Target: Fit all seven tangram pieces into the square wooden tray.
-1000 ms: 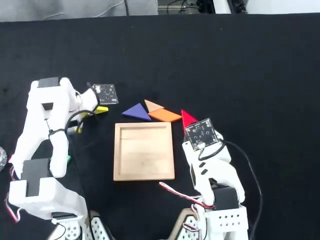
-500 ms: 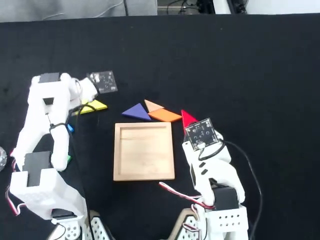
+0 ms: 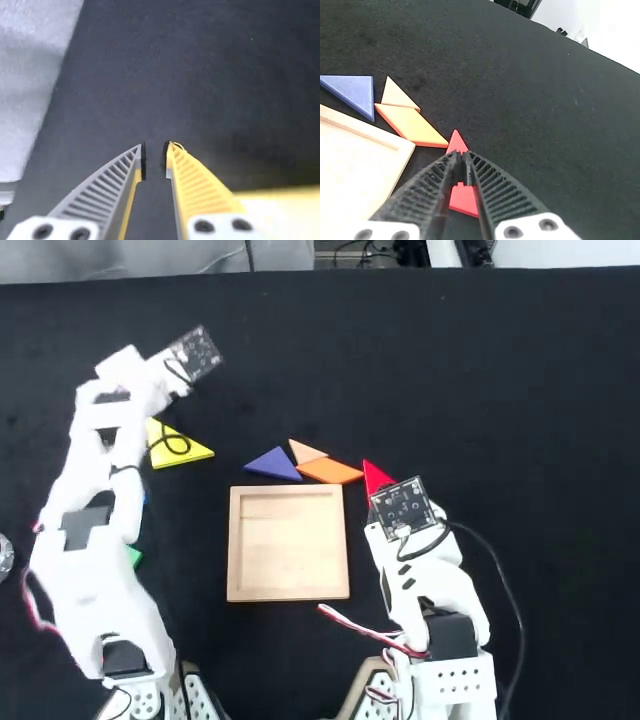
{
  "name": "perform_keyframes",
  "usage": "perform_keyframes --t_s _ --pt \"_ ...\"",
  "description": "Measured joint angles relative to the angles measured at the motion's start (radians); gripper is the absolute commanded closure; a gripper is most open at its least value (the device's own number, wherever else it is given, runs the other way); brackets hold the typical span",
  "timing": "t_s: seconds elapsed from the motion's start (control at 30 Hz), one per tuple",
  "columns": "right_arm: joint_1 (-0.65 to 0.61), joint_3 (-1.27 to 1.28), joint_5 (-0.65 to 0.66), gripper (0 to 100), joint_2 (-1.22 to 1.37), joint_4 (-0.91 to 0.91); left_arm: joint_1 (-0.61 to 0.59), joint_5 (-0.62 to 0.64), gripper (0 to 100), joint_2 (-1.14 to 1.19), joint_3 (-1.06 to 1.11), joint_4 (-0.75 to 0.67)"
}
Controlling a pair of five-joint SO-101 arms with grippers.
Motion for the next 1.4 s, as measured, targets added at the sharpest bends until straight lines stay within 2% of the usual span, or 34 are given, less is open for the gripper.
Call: perform_keyframes --t_s 0.1,0.27,0.33,0.43,0.63,0.7,0.77,0.83,0.93,1.07,1.17,1.27,1.4 --pt "0.0 0.0 0.0 98.6 0.0 0.0 -0.002 0.02 91 0.14 0.009 -0.166" --pt "0.0 0.0 0.0 98.6 0.0 0.0 -0.055 0.028 91 0.186 -0.006 -0.158" --pt "0.0 0.0 0.0 98.6 0.0 0.0 -0.078 0.029 91 0.186 -0.032 -0.089" --pt "0.0 0.0 0.0 98.6 0.0 0.0 -0.12 0.005 98 0.158 -0.072 0.075" --pt "0.0 0.0 0.0 98.6 0.0 0.0 -0.163 -0.195 97 0.044 -0.043 0.465" --pt "0.0 0.0 0.0 98.6 0.0 0.0 -0.163 -0.259 97 -0.008 0.0 0.557" --pt "0.0 0.0 0.0 98.6 0.0 0.0 -0.163 -0.272 97 -0.058 0.044 0.575" --pt "0.0 0.0 0.0 98.6 0.0 0.0 -0.161 -0.272 97 -0.103 0.058 0.532" --pt "0.0 0.0 0.0 98.6 0.0 0.0 -0.161 -0.229 97 -0.17 0.061 0.371" --pt "0.0 0.0 0.0 98.6 0.0 0.0 -0.121 0.006 97 -0.199 0.11 0.095" --pt "0.0 0.0 0.0 98.6 0.0 0.0 -0.048 0.155 97 -0.173 0.184 -0.048" --pt "0.0 0.0 0.0 98.6 0.0 0.0 -0.005 0.169 97 -0.101 0.21 -0.123" --pt "0.0 0.0 0.0 98.6 0.0 0.0 -0.005 0.14 97 -0.005 0.195 -0.149"
